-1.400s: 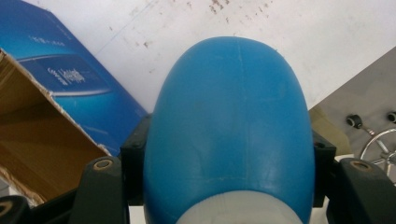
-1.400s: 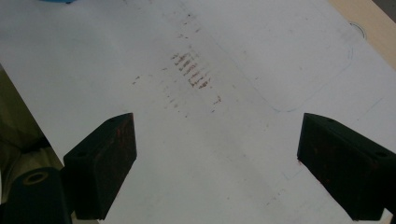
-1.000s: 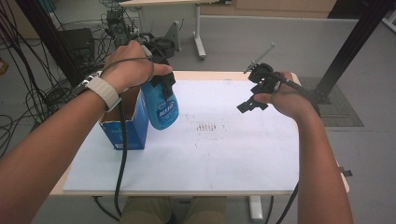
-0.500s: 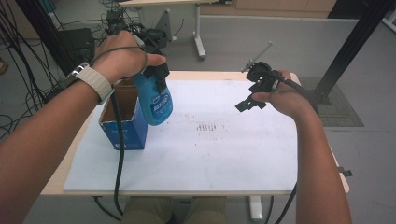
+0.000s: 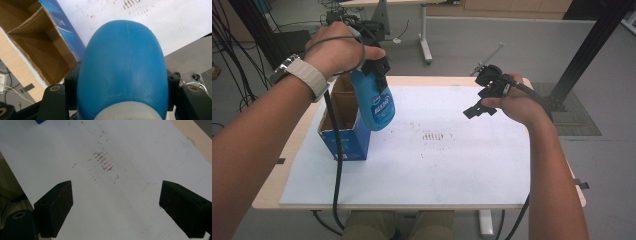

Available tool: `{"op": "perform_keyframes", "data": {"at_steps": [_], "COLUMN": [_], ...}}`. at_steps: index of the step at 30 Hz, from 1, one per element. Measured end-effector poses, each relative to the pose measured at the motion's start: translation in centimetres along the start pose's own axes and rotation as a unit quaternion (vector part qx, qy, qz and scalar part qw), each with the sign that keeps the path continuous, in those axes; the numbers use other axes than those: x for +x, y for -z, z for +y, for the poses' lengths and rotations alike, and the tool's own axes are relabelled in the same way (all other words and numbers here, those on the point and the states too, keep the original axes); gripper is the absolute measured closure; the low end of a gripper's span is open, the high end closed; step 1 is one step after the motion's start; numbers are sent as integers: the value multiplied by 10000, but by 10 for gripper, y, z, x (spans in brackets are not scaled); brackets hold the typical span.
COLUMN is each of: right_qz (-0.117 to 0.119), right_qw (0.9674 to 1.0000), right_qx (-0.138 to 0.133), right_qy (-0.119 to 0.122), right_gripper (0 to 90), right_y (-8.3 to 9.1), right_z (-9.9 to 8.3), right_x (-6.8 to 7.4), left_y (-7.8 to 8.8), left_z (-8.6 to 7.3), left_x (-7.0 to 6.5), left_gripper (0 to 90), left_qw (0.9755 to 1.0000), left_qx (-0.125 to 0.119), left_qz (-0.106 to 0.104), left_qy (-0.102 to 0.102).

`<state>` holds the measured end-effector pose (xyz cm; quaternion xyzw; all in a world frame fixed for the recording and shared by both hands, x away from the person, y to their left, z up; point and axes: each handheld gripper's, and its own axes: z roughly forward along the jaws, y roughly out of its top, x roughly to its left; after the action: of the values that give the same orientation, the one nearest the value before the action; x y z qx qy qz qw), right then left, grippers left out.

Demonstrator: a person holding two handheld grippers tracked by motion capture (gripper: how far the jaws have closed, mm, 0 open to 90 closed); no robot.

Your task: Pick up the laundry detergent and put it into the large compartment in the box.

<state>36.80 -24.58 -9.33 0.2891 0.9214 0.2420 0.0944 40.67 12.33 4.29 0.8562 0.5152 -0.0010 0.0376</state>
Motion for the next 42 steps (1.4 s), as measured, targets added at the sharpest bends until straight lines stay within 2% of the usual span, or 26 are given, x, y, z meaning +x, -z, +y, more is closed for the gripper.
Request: {"op": "perform_keyframes", "data": {"at_steps": [8,13,22,31,37,42], "right_qz": [15,25,30,44,41,55], "right_qw": [10000,10000,10000,10000,10000,10000], "right_qx": [-8,6,3,5,23,31], "right_qy": [-9,-22,-47,-34,-47,-40], "right_gripper": [117,117,117,117,117,117], "right_y": [0,0,0,-1,-1,-3], "right_z": [-1,-1,-3,-1,-1,0], "right_x": [-2,-3,-5,-6,-7,-9], "left_y": [8,15,27,29,31,32], "left_z": [0,-4,-8,-7,-12,-13], "left_x": [13,17,27,39,50,57], "left_gripper": [384,384,384,384,384,384], "left_qw": [9995,9989,9979,9968,9952,9945], "left_qx": [18,-60,-51,50,-21,-47], "left_qz": [-155,-122,-77,-112,-134,-189], "left_qy": [259,446,642,790,968,1028]}}
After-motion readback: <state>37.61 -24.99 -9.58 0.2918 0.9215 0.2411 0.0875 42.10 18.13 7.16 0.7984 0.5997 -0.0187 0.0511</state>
